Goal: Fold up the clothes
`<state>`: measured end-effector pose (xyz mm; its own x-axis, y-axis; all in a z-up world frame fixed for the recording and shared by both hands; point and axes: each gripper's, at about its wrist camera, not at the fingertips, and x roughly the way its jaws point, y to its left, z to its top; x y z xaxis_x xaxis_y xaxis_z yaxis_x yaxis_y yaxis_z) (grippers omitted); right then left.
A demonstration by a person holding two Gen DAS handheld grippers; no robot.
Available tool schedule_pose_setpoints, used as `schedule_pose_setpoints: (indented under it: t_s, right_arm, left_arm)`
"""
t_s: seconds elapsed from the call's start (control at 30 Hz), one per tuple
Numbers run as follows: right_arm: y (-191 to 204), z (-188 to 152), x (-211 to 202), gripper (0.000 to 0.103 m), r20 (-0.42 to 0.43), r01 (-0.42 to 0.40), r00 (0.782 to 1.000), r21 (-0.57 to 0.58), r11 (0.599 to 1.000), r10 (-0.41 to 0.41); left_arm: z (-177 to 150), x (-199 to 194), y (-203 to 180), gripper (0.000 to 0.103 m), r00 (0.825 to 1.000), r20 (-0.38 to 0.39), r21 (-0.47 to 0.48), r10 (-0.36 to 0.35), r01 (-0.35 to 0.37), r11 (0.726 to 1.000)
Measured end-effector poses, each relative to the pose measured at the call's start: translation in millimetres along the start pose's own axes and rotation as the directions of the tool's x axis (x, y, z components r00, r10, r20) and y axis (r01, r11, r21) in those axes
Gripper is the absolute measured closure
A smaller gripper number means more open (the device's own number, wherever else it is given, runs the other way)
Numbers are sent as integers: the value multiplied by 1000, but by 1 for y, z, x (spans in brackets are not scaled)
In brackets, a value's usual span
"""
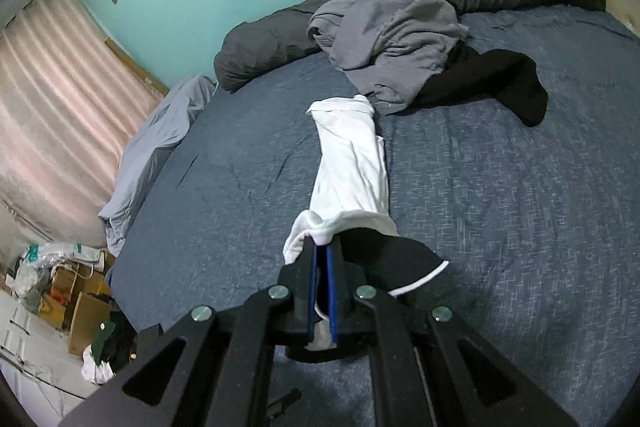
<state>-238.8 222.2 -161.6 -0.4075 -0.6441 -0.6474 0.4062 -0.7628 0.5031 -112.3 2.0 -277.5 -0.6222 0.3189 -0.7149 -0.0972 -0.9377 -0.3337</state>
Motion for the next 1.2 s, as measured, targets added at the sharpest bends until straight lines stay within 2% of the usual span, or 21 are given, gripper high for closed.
schedule_pose_setpoints:
  t_s: [0.13, 0.23, 0.33, 0.4, 0.47, 0.63, 0.7, 0.77, 0.87, 0.93, 0.97, 1.07, 1.2]
  right_arm:
    - [-13, 2, 4, 98, -5, 9, 1000, 13, 1000, -9]
    - [-21, 1, 8, 98, -11, 23, 1000, 23, 999, -22]
    - [-29, -1, 13, 98, -17, 34, 999, 37, 999, -33]
    - [-35, -3, 16, 97, -23, 42, 999, 48, 998, -41]
    - [-40, -5, 19, 96, -28, 51, 998, 58, 997, -49]
    - [-56, -12, 26, 95, -60, 86, 995, 73, 994, -82]
    - [-65, -17, 29, 95, -72, 95, 993, 89, 991, -89]
    - [-76, -23, 32, 95, -85, 96, 993, 119, 988, -86]
    - [-91, -32, 34, 88, -97, 116, 990, 148, 982, -102]
    - [-99, -36, 33, 62, -100, 148, 986, 147, 978, -134]
    - [-104, -38, 31, 59, -101, 162, 984, 148, 976, -148]
    - [-110, -42, 20, 54, -95, 198, 978, 116, 973, -188]
    - [-100, -51, 15, 54, -115, 191, 975, -24, 981, -193]
  left_arm:
    - [3, 6, 7, 2, 1000, 0, -3, 19, -19, 1000]
    - [5, 12, 8, 7, 1000, -4, 5, 21, -21, 1000]
    - [6, 19, 8, 22, 1000, -19, 30, 24, -24, 999]
    - [5, 26, 7, 41, 998, -43, 62, 37, -35, 997]
    - [3, 32, 6, 48, 997, -66, 82, 32, -27, 996]
    - [4, 35, 5, 58, 997, -81, 101, 19, -11, 995]
    - [6, 35, 4, 72, 997, -81, 110, 15, -6, 994]
    - [8, 34, 3, 80, 997, -82, 118, 11, -1, 993]
    - [11, 34, 1, 87, 997, -82, 131, 5, 6, 991]
    - [12, 33, 0, 88, 997, -83, 139, 1, 11, 990]
    - [13, 33, -1, 90, 997, -83, 143, 0, 12, 990]
    - [17, 33, 0, 91, 997, -81, 149, 2, 10, 989]
    - [22, 33, 0, 91, 997, -78, 158, 5, 7, 987]
